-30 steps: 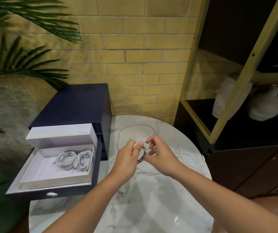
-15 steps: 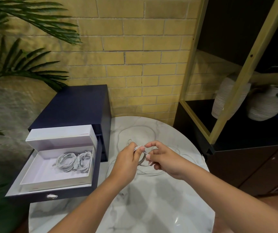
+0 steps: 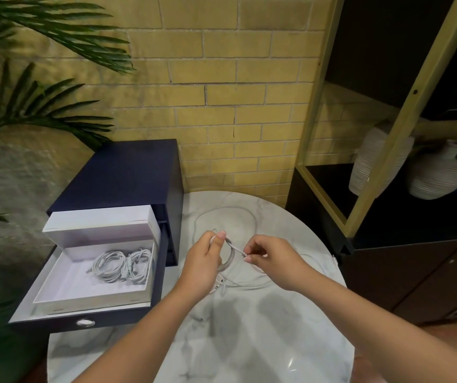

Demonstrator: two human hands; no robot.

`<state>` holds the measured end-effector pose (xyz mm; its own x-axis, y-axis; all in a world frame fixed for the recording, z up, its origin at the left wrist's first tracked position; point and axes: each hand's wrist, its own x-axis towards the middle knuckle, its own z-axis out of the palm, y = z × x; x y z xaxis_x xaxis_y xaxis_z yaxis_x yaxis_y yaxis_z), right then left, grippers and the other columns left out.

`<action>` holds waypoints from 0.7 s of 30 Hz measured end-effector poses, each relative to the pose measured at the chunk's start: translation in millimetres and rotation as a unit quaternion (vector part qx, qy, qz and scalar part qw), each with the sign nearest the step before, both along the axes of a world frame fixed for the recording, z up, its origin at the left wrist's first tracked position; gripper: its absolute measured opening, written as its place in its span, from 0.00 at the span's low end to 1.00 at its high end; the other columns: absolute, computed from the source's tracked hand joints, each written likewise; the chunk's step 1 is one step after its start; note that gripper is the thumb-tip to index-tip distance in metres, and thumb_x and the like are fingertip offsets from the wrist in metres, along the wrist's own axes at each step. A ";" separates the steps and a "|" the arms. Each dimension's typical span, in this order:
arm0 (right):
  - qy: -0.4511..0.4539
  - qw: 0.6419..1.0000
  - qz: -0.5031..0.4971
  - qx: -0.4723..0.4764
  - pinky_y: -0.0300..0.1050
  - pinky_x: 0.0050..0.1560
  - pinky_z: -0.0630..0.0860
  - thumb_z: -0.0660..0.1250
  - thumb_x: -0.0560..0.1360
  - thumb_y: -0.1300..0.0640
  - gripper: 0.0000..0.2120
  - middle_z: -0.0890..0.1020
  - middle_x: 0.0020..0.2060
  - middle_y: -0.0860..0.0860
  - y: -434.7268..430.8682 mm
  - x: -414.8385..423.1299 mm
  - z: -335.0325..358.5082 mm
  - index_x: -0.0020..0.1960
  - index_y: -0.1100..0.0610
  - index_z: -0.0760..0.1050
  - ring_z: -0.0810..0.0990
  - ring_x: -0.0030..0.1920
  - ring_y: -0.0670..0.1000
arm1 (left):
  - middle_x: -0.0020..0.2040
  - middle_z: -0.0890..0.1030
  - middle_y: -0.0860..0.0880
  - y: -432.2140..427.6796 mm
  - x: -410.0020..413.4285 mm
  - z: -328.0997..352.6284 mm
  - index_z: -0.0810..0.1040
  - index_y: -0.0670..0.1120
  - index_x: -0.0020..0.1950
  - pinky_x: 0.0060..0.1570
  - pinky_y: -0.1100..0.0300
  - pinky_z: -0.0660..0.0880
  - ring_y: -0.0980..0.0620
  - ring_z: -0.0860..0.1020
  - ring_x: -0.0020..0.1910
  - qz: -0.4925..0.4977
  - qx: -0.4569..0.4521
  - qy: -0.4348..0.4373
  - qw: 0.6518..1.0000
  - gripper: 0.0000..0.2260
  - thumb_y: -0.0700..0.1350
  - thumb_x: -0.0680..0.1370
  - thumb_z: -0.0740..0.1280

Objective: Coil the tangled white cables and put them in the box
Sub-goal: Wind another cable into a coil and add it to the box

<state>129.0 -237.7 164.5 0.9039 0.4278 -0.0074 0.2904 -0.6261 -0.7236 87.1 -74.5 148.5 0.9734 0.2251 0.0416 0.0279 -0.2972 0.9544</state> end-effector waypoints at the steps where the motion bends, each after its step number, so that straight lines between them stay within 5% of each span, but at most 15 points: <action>1: -0.029 1.000 -0.009 -0.007 0.41 0.48 0.74 0.70 0.75 0.57 0.02 0.79 0.45 0.48 0.5 -0.6 -2.2 0.44 0.53 0.78 0.78 0.44 0.46 | 0.31 0.68 0.48 -0.6 -0.1 0.5 0.68 0.49 0.37 0.34 0.60 0.65 0.53 0.66 0.31 0.007 -0.019 0.012 1.000 0.16 0.56 0.81 0.56; 10: 0.148 0.951 -0.099 0.255 0.45 0.54 0.80 0.65 0.77 0.60 0.04 0.83 0.42 0.56 14.6 -9.3 -24.3 0.45 0.59 0.77 0.83 0.45 0.51 | 0.26 0.70 0.53 -13.4 5.0 -1.2 0.69 0.46 0.40 0.45 0.53 0.67 0.53 0.68 0.30 0.019 -0.333 0.067 0.940 0.16 0.52 0.84 0.54; 14: 0.161 0.938 -0.102 0.290 0.43 0.51 0.80 0.72 0.73 0.58 0.08 0.83 0.45 0.58 16.5 -16.4 -19.2 0.47 0.60 0.75 0.84 0.46 0.54 | 0.37 0.76 0.48 -10.3 4.1 -8.3 0.70 0.45 0.42 0.52 0.53 0.73 0.50 0.75 0.40 0.009 -0.234 0.093 0.968 0.19 0.56 0.83 0.52; 18: 0.156 0.936 -0.096 0.299 0.48 0.49 0.81 0.73 0.71 0.63 0.11 0.81 0.44 0.58 16.2 -18.0 -14.8 0.49 0.60 0.74 0.84 0.44 0.57 | 0.62 0.73 0.50 1.8 6.0 -26.3 0.72 0.57 0.60 0.64 0.46 0.70 0.50 0.74 0.61 -0.039 -0.046 0.136 0.989 0.19 0.65 0.79 0.52; 21: 0.171 0.929 -0.080 0.317 0.46 0.46 0.81 0.72 0.72 0.66 0.10 0.80 0.42 0.55 17.5 -18.6 -13.9 0.49 0.58 0.73 0.82 0.40 0.53 | 0.61 0.75 0.49 4.0 3.7 -29.2 0.71 0.59 0.62 0.61 0.50 0.73 0.51 0.76 0.59 -0.041 -0.050 0.145 0.987 0.18 0.65 0.76 0.58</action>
